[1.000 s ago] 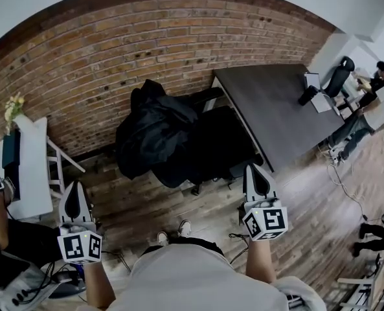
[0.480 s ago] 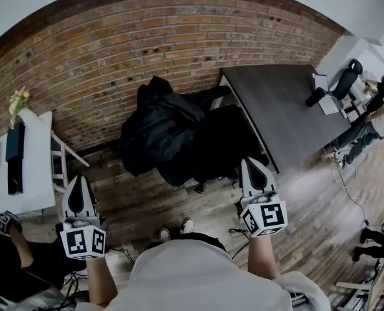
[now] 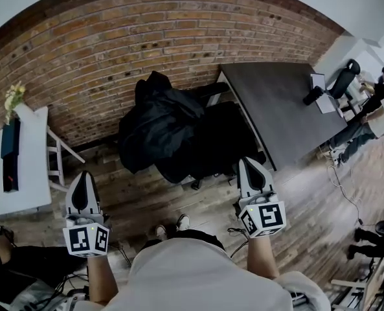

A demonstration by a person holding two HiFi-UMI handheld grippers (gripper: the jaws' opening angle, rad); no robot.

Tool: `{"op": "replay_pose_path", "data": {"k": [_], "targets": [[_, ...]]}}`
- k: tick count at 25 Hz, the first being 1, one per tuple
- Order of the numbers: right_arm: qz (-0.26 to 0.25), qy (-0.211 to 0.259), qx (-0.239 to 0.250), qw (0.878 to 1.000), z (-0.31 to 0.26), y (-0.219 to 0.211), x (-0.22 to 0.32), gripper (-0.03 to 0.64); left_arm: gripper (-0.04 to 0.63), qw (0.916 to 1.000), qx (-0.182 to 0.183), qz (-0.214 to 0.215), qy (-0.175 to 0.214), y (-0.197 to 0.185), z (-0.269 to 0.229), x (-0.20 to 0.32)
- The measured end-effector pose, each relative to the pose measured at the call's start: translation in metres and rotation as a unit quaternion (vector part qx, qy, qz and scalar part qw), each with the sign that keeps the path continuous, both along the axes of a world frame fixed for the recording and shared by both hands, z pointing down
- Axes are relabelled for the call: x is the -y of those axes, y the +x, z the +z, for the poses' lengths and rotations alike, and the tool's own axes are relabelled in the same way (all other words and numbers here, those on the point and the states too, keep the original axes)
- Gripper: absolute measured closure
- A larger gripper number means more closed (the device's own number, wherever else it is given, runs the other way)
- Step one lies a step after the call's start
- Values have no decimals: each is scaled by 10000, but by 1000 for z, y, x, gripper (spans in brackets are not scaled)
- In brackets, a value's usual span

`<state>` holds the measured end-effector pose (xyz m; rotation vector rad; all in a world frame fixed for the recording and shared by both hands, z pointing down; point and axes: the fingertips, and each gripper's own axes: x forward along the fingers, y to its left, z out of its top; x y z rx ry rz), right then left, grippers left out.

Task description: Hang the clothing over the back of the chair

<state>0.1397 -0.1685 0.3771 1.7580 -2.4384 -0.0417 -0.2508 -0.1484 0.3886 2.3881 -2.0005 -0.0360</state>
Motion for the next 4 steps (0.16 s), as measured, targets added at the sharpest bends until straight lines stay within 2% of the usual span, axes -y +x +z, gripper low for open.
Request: {"op": "replay_pose_path", "data": {"k": [4], "targets": [[20, -41, -26, 10000, 5, -4, -3, 598, 574, 9999, -71, 14, -70, -3, 9, -1]]}}
